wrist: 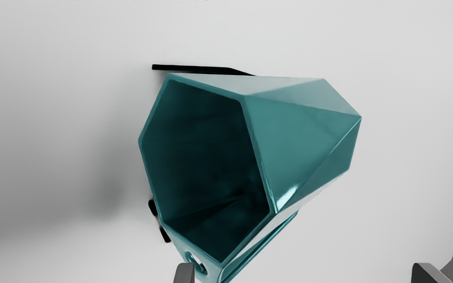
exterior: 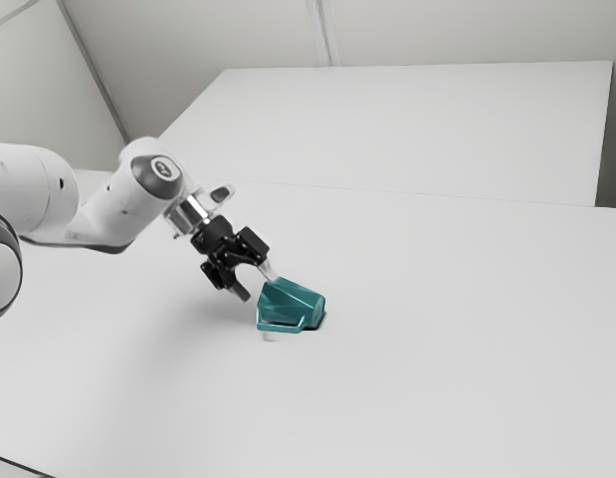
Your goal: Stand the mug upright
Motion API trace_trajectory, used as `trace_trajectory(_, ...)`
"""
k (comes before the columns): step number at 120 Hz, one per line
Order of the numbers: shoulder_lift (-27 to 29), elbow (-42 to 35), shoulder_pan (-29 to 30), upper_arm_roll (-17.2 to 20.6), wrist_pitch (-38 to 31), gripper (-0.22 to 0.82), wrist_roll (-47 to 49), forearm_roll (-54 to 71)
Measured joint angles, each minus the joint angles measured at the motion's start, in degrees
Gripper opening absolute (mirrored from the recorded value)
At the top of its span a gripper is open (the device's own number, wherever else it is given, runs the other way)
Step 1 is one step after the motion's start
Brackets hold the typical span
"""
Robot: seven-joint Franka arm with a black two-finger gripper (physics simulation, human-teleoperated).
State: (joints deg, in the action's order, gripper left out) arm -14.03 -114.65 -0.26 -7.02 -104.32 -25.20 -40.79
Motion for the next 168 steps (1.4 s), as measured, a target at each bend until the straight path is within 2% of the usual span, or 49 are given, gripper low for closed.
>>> trace_trajectory(63,-1.8,-0.4,0.0,-0.2,-4.8,0.6,-9.9,-4.7)
trace_trajectory(161,-2.5,-5.2,-0.4,-0.1,-5.5,0.6,-21.4,-17.6)
trace_trajectory(168,-2.5,-5.3,-0.5,-0.1,-5.5,0.57,-22.0,-18.0)
